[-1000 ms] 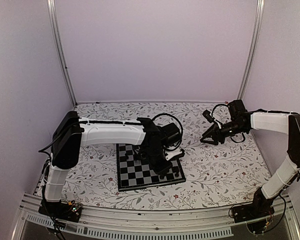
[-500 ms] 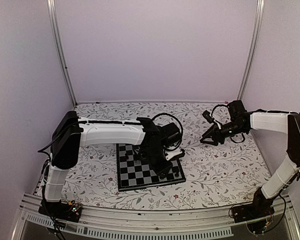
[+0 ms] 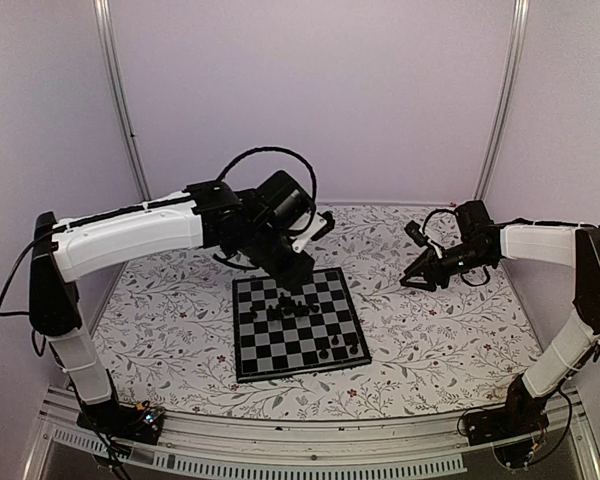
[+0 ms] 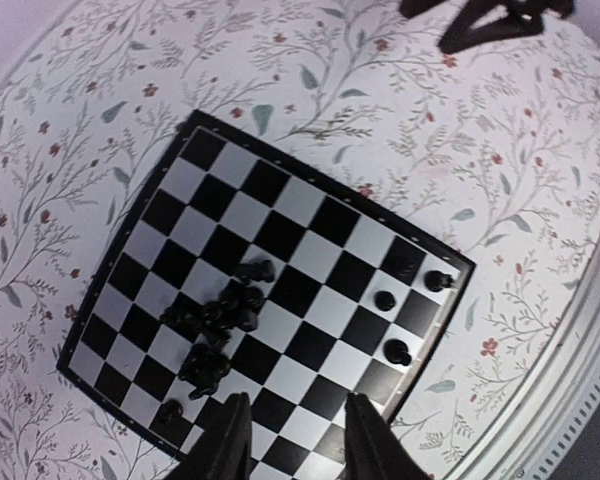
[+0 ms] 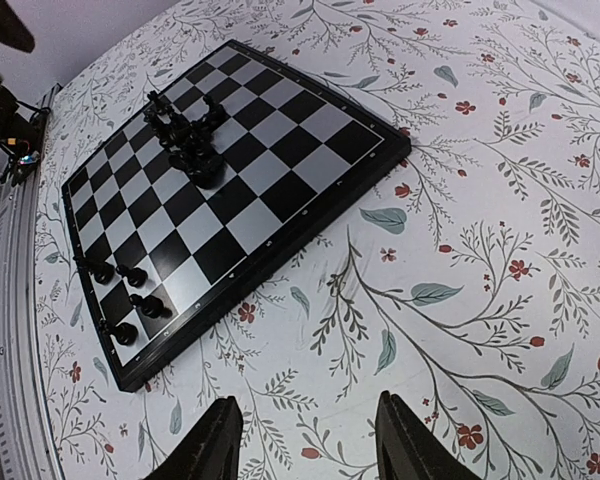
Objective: Set up the chess pieces on the board
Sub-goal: Pick up the chess piece from the chessboard.
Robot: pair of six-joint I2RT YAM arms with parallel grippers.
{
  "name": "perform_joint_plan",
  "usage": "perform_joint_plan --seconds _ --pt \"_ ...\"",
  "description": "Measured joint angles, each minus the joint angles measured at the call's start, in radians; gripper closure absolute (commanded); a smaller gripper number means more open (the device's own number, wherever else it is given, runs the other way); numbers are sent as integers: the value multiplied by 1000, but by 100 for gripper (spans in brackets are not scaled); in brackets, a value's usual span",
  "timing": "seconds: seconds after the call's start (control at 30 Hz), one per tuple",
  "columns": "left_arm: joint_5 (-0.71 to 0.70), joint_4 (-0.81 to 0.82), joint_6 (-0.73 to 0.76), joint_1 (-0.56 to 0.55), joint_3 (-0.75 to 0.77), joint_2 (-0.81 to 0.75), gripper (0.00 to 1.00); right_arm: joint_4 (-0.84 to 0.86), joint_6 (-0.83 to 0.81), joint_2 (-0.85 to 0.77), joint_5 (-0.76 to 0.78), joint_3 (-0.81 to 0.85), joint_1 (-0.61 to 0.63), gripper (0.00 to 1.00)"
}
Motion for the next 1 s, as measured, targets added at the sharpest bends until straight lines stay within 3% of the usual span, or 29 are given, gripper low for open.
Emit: perform_joint_plan --seconds 0.33,1.0 --pt "-82 -24 -73 144 -170 63 68 -3 -4 2 0 0 0 51" --pt "0 1 -70 177 -196 158 67 -7 -11 13 0 0 0 51"
